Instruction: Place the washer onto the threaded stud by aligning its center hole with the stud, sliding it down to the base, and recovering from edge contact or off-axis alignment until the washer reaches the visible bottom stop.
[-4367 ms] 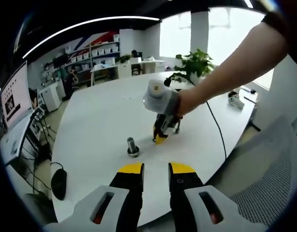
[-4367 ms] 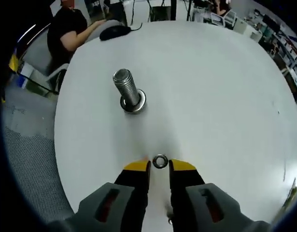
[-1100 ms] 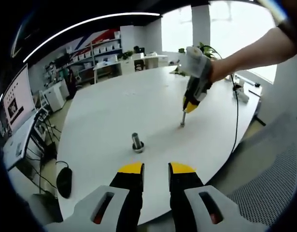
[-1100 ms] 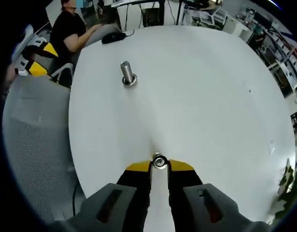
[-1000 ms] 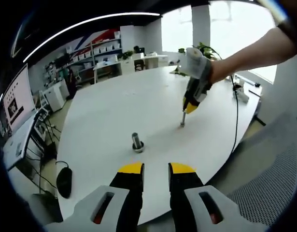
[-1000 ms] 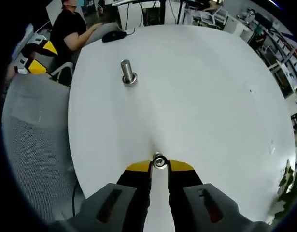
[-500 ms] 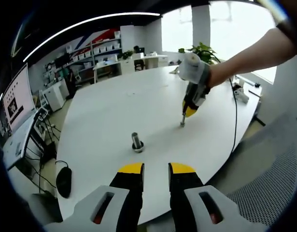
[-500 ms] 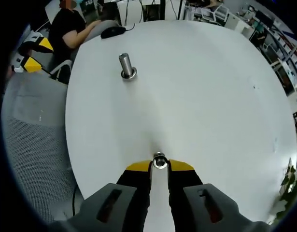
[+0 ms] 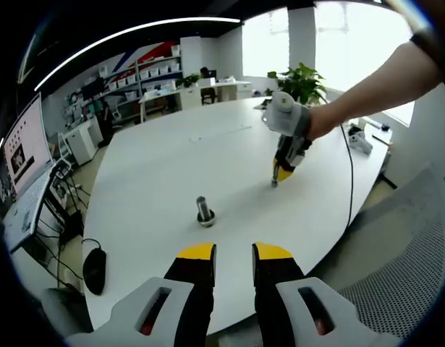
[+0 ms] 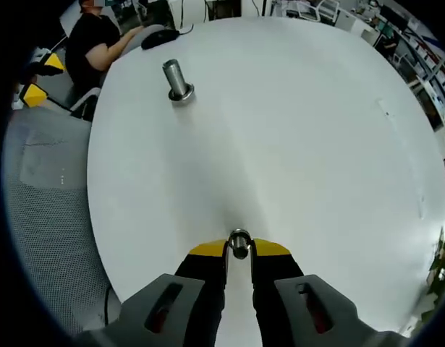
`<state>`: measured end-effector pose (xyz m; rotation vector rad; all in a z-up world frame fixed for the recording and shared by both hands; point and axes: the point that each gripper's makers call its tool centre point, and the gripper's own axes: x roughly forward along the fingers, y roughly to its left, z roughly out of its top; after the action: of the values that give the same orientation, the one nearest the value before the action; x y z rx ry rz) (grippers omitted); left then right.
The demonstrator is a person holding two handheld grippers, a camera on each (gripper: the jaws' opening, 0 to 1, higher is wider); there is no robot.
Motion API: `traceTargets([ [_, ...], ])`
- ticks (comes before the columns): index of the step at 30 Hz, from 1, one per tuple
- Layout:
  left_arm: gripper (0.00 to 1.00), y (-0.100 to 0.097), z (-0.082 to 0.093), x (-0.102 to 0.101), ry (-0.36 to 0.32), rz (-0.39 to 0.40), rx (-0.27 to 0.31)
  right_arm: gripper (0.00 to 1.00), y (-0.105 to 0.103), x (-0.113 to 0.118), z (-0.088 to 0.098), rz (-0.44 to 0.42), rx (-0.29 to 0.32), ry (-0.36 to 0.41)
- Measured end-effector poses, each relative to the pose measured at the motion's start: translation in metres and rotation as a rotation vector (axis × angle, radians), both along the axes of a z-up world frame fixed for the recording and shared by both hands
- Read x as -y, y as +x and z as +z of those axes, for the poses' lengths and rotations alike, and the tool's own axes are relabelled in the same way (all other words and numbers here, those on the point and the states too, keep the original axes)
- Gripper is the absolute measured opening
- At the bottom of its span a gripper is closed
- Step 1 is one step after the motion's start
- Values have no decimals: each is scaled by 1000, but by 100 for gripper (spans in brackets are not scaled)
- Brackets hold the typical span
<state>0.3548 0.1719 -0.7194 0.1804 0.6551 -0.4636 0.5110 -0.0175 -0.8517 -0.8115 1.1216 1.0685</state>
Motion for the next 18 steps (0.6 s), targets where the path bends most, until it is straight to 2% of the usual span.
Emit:
traceTargets([
  [3,18,0,0,0,-2,-1,-1,14,-1,1,-5,-5,-6,-7],
  [11,18,0,-1,0,-2,-1,-9,15,1,-1,-4,-2,12,-7],
  [14,18,0,-2,0,0,-1,-11,17,1,-4,2,-54,-4,39],
  [18,18,0,-3,0,2,-2,-17,20,4,-2,13,-74,19,78],
])
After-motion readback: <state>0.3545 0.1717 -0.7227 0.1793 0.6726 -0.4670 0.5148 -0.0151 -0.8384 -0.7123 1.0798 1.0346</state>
